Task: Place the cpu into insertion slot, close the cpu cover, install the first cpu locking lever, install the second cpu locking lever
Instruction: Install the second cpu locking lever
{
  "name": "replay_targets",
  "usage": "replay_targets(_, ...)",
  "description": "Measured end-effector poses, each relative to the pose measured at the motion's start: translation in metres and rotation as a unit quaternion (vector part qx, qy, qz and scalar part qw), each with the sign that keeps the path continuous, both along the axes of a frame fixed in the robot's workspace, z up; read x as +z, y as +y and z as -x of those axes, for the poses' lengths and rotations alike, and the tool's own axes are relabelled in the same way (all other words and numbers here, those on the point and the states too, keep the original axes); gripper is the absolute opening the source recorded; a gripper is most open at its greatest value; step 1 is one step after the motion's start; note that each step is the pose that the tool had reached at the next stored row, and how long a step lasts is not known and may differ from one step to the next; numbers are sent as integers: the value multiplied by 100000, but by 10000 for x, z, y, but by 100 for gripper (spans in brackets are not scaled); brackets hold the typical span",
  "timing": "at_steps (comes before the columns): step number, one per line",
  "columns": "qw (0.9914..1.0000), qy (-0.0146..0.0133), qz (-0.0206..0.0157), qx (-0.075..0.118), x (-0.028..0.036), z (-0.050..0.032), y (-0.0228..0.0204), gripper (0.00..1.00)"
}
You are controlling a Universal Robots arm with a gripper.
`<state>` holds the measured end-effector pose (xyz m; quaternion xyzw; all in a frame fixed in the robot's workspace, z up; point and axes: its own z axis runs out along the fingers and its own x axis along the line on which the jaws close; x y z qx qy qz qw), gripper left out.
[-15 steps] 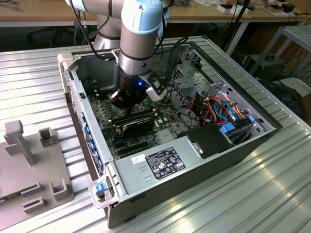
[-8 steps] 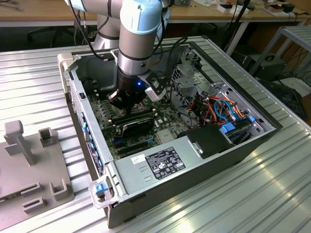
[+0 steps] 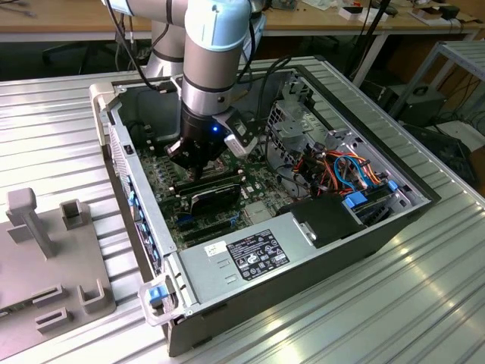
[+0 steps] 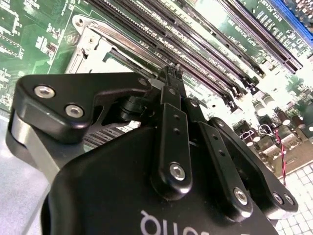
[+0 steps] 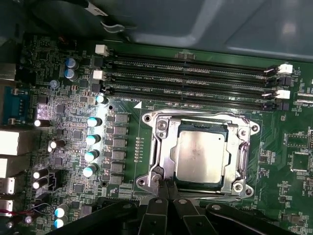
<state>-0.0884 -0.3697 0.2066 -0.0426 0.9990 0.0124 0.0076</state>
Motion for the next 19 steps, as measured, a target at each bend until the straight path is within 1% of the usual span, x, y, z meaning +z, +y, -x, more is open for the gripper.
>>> replay_targets(2, 100000, 6, 3, -12, 4, 43, 1, 11)
replay_targets(4, 100000, 13, 10, -4, 16, 49, 0, 11)
replay_targets(8, 100000, 9, 0, -7, 62, 49, 1, 11)
replay_targets(9, 100000, 8, -2, -14, 62, 48, 0, 11)
replay_targets(12, 100000, 4, -4, -10, 62, 34, -23, 11)
replay_targets(14, 100000, 10, 3, -8, 62, 12, -56, 11)
replay_targets(19, 100000, 7, -11, -7, 62, -60, -90, 11)
